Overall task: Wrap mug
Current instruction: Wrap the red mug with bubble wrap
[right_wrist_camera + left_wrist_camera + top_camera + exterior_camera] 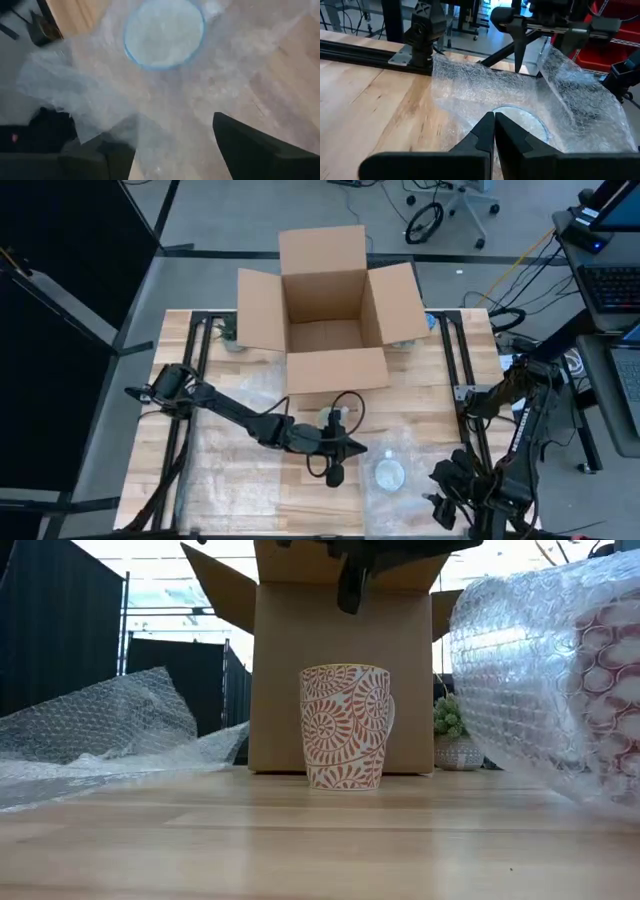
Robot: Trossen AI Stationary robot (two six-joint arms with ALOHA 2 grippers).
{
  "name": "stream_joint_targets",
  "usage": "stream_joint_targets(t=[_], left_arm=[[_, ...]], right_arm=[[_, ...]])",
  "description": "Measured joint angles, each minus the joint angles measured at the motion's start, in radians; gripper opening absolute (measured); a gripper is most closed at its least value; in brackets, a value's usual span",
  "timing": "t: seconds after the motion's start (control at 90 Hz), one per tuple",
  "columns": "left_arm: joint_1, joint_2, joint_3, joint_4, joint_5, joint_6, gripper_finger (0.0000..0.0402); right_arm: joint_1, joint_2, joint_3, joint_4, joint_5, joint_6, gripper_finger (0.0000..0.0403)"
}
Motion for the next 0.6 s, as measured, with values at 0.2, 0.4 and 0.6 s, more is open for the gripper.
stream_joint_targets(t=[0.2, 0.4, 0.6], left_arm=[[0.000, 0.000, 0.000, 0.000, 0.000, -0.003, 0.0000], [0.000, 0.000, 0.000, 0.000, 0.000, -0.003, 0.0000], [0.000, 0.000, 0.000, 0.000, 0.000, -0.004, 0.0000]], right_arm=[[0.000, -0.020, 0.000, 0.000, 0.002, 0.012, 0.0240], [0.000, -0.020, 0.000, 0.001, 0.053, -0.003, 0.0240], [0.000, -0.020, 0.000, -0.005, 0.053, -0.007, 0.0240]])
